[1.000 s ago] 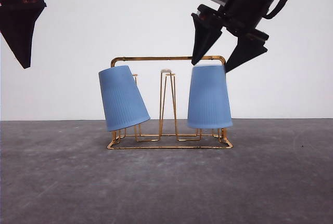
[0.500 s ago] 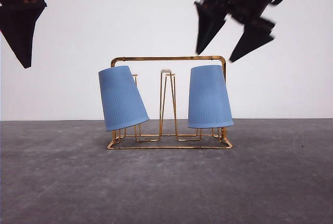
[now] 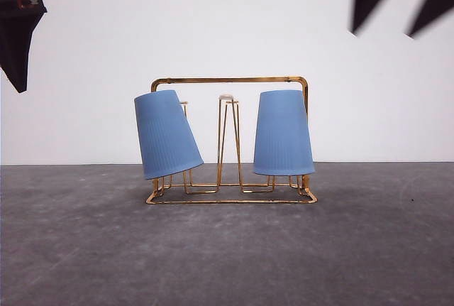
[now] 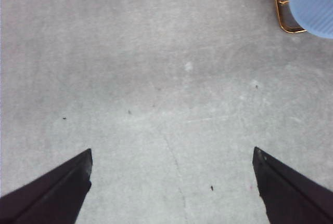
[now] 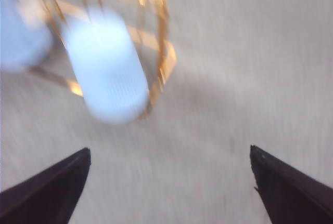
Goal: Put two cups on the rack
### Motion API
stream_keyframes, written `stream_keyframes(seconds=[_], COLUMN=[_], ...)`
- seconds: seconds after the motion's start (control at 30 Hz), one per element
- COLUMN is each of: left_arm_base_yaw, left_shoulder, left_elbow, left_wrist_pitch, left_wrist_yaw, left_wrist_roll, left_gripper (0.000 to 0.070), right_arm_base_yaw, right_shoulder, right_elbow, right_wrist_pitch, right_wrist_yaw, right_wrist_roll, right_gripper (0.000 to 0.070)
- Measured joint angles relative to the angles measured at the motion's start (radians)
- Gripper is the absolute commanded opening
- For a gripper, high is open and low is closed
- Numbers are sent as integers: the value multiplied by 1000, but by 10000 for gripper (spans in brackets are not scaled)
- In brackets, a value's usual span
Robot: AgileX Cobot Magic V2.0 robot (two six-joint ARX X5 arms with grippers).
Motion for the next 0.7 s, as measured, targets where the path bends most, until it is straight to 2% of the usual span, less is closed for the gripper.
stream_keyframes(seconds=[0.13, 0.23, 0.33, 0.37, 0.4, 0.43, 0.7], left_arm_base_yaw=[0, -1, -2, -2, -2, -2, -2], left_shoulder=[0, 0, 0, 0, 0, 0, 0], left_elbow=[0, 0, 0, 0, 0, 0, 0], left_wrist_pitch=[2, 11, 16, 16, 16, 17, 42], left_wrist_yaw=[65, 113, 122, 122, 122, 122, 123], left_wrist_roll=[0, 0, -1, -1, 0, 1, -6], left_gripper=[595, 594, 587, 478, 296, 26, 3], right_arm_base_yaw=[-18, -18, -17, -17, -17, -17, -17], right_shoulder=[-88, -86, -87, -87, -88, -88, -88], right_elbow=[-149, -168, -168, -168, -168, -168, -168], right_wrist_pitch=[31, 25, 47, 50, 52, 55, 84], right_wrist_yaw=[6, 7, 7, 7, 6, 4, -12], right_wrist_roll=[52, 79, 102, 110, 117, 125, 129], right_gripper=[614, 614, 597, 465, 277, 24, 12])
